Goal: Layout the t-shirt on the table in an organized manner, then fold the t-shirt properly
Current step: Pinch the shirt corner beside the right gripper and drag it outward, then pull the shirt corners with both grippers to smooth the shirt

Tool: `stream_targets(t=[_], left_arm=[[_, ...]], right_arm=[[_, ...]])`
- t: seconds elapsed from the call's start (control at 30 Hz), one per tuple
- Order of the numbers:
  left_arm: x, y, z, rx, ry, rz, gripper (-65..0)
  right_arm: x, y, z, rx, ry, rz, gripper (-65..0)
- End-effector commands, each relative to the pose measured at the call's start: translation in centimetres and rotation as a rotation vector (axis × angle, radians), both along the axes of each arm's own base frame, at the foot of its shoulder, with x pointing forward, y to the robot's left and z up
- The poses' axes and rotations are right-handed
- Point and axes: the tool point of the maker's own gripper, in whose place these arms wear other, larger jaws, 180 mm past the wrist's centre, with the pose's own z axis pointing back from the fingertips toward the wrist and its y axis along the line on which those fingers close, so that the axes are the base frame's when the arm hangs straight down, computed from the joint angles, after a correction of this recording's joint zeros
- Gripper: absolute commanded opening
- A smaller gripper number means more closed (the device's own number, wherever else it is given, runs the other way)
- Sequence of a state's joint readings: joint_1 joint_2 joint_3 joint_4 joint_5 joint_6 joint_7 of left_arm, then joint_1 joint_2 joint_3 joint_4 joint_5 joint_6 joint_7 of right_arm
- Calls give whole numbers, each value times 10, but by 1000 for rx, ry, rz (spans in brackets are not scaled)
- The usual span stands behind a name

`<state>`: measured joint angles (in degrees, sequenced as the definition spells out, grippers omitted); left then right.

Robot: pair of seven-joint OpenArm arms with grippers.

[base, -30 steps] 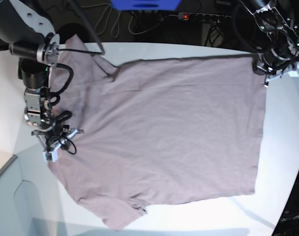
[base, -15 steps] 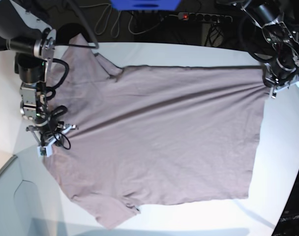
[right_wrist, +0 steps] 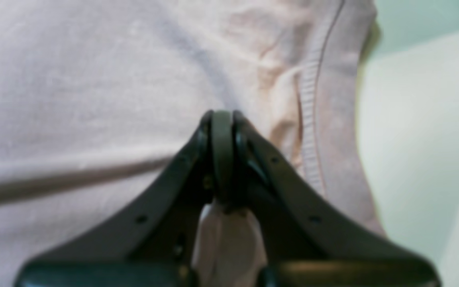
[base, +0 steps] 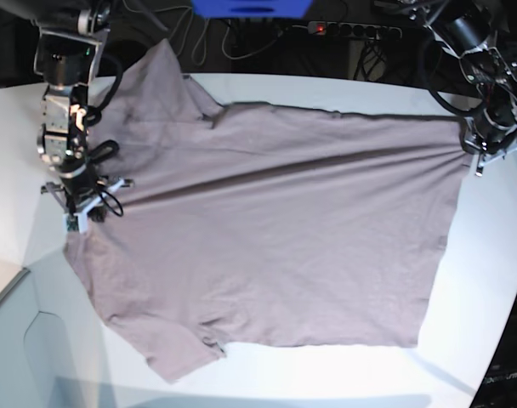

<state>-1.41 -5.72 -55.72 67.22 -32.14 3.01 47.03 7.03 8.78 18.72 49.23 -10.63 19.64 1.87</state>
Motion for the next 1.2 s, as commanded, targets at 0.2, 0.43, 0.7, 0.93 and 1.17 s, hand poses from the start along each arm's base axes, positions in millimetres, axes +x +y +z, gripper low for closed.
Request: stream_targets(t=[0.2, 0.43, 0.7, 0.93, 1.17], left_arm=[[-2, 0, 3, 8, -1, 5, -650], [14, -13, 37, 17, -64, -50, -650], [11, -41, 67, 21, -104, -109, -650], [-15, -30, 109, 107, -160, -158, -650], [-29, -3, 103, 112, -118, -169, -566]], right_arm=[[-17, -18, 9, -40, -3, -59, -650], [8, -16, 35, -54, -90, -47, -650], [27, -11, 35, -29, -94, -47, -650], [13, -15, 101, -145, -229, -31, -650], [-49, 22, 120, -175, -120, 68, -650]])
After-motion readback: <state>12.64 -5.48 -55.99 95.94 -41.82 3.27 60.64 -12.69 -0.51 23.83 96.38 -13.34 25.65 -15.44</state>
